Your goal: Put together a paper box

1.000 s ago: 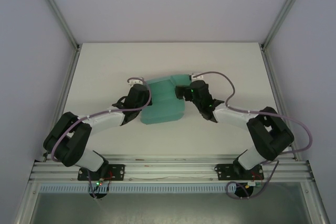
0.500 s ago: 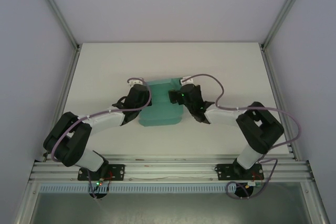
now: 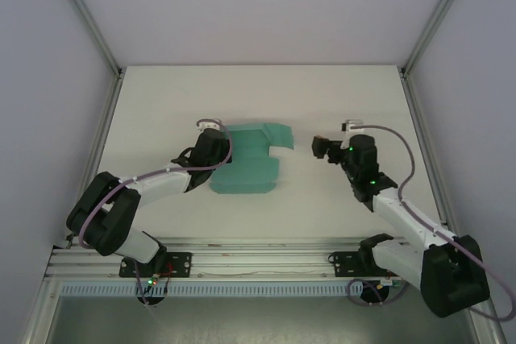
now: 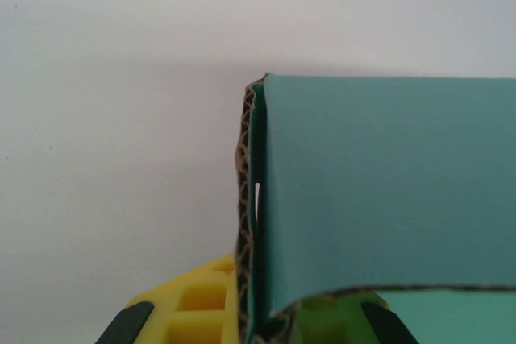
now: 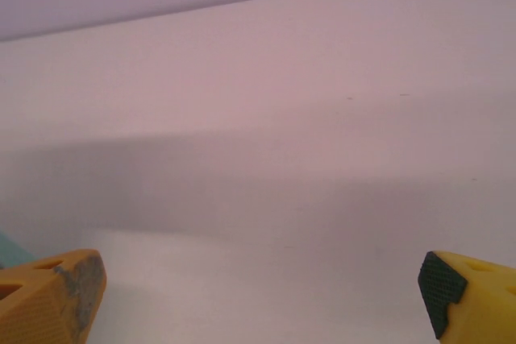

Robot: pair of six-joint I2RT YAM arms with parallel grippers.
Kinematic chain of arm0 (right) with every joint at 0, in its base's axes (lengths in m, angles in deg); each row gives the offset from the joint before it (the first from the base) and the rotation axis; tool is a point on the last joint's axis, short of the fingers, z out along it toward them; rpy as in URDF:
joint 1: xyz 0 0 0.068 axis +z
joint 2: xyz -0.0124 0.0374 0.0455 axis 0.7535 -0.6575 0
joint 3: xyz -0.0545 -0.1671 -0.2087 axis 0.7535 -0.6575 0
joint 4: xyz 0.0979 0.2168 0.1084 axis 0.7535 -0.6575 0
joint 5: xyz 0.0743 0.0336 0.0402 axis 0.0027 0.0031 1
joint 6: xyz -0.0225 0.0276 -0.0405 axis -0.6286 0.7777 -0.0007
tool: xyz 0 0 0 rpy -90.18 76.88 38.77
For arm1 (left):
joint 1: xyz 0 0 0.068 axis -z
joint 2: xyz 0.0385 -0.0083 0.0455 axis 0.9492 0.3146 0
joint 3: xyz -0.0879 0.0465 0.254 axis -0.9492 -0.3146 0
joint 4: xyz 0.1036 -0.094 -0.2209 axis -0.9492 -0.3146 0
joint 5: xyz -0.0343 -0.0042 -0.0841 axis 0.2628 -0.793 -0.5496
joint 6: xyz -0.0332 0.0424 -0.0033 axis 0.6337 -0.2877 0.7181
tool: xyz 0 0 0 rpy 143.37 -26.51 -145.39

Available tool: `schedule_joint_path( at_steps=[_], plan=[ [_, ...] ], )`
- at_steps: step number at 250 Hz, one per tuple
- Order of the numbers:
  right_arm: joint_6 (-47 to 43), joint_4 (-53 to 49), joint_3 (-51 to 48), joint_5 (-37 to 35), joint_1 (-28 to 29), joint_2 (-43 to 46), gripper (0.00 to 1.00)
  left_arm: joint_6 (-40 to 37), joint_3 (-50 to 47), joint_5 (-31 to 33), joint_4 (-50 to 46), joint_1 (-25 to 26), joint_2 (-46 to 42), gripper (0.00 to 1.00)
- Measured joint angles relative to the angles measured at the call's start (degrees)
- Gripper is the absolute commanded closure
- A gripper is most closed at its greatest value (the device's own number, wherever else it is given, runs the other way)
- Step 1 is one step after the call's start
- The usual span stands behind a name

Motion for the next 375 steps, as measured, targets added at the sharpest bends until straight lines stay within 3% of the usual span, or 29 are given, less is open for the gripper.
schedule_joint_path(
  at_steps=[25,62,128,179,239,301,375],
  plan=[
    [-1.68,-3.17,3.02,10.75,-3.41,-1.64,0.08,-0.66,0.00,-0.85,0.02,-0.20,-0.02,1.00],
    [-6.08,-6.27,9.68,22.73,-3.87,-9.18,0.19,-2.08,-0.09,-2.97,0.15,-0.20,-0.13,1.00],
    [-13.81,-11.63,18.14,36.20,-3.91,-22.80,0.29,-3.69,-0.22,-4.74,0.17,-0.20,-0.74,1.00],
    [-23.06,-19.43,21.66,45.35,-2.99,-26.29,0.30,-3.89,-0.22,-4.72,0.20,-0.20,-1.09,1.00],
    [-28.96,-24.46,23.67,48.26,1.09,-27.34,0.30,-4.35,-0.22,-4.72,0.22,-0.20,-1.07,1.00],
    [-28.76,-23.47,24.81,47.52,4.33,-29.07,0.28,-4.70,-0.22,-4.72,0.22,-0.20,-0.83,1.00],
    [-22.53,-13.70,24.70,38.10,10.84,-29.09,0.23,-4.72,-0.20,-4.74,0.20,-0.20,0.98,1.00]
  ],
)
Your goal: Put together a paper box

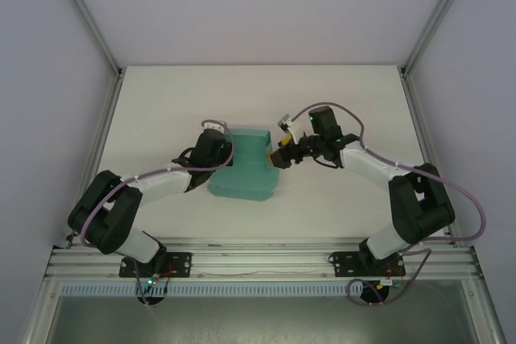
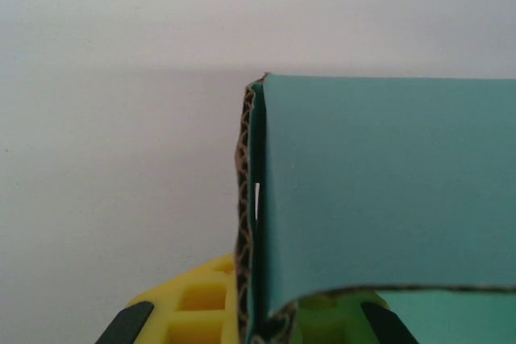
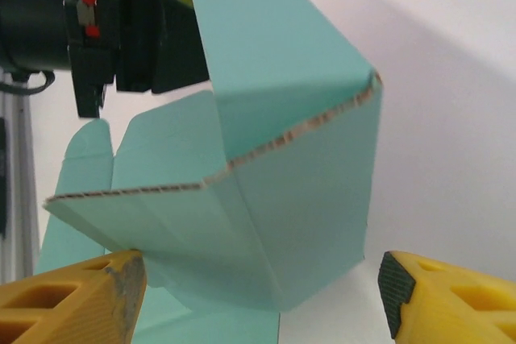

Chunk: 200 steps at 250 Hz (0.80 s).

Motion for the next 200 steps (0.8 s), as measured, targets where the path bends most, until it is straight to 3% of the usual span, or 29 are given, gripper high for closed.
schedule_joint_path(
  at_steps=[51,93,148,200],
  plan=[
    [4.55,5.51,0.00,-8.33,2.64,-2.03,0.26,0.00,-0.02,0.00,0.00,0.00,0.13,1.00],
    [7.52,7.41,0.02,-14.67,5.73,-6.05,0.37,0.00,-0.02,0.00,-0.02,0.00,1.49,1.00],
    [11.82,9.18,0.04,-25.55,9.38,-8.13,0.67,0.00,-0.02,0.44,-0.55,0.00,2.73,1.00],
    [18.43,9.31,1.84,-39.50,12.17,-9.68,0.78,0.24,0.00,0.48,-0.52,0.44,2.78,1.00]
  ],
)
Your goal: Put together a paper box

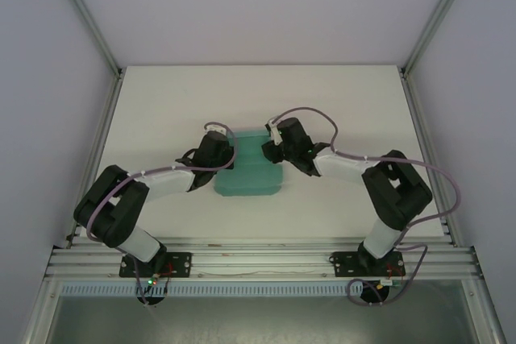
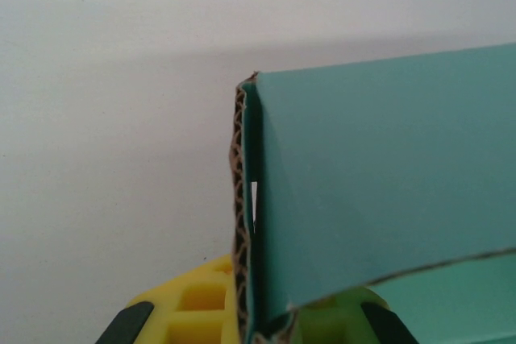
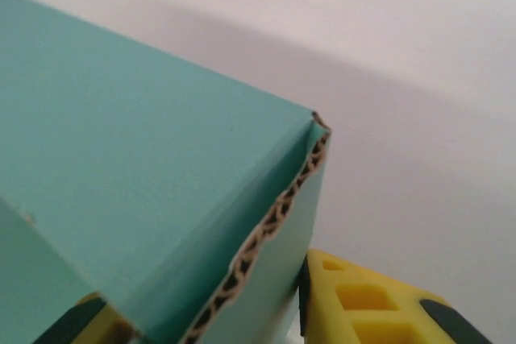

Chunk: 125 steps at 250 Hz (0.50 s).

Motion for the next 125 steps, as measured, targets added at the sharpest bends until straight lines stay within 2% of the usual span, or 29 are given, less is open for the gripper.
schedule_joint_path(
  at_steps=[43,76,125],
  plan=[
    [6.40,-2.19,3.91,-11.78,1.88,-4.39,0.95,0.59,0.48,0.57,-0.11,0.79,0.66,1.00],
    [10.88,-4.74,6.73,-18.38,2.84,-7.41,1.00,1.53,0.96,0.63,-0.46,1.64,1.18,1.00],
    [19.37,-12.46,12.81,-27.36,4.74,-10.88,1.00,3.50,2.03,0.83,-1.01,1.97,1.20,1.00]
  ],
)
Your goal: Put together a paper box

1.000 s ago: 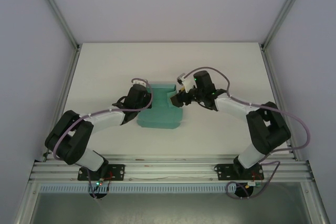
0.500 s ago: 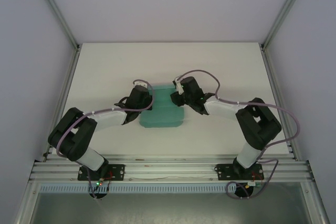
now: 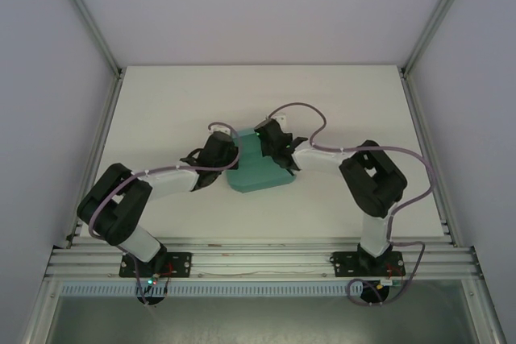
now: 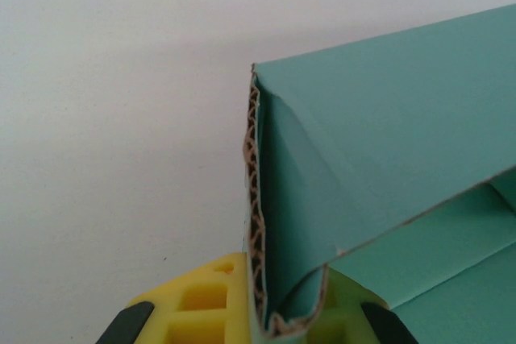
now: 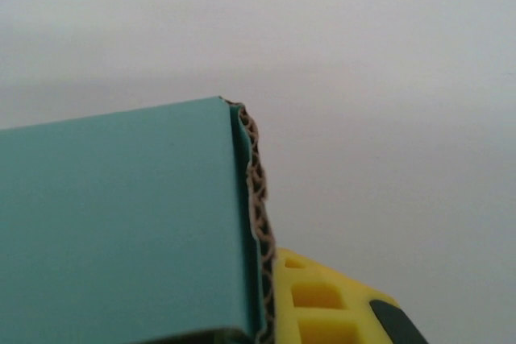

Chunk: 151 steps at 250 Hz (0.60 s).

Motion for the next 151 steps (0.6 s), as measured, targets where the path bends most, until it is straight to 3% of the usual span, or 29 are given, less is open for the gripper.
schedule_joint_path(
  at_steps=[49,151],
  plan=[
    [9.55,-10.58,7.91,-9.03,1.31,-5.03,1.00,1.46,1.77,-0.66,-0.28,0.68,1.18,1.00],
    [18.82,-18.25,12.59,-16.35,1.84,-9.25,1.00,3.23,5.57,-1.01,-0.76,1.70,5.51,1.00]
  ],
)
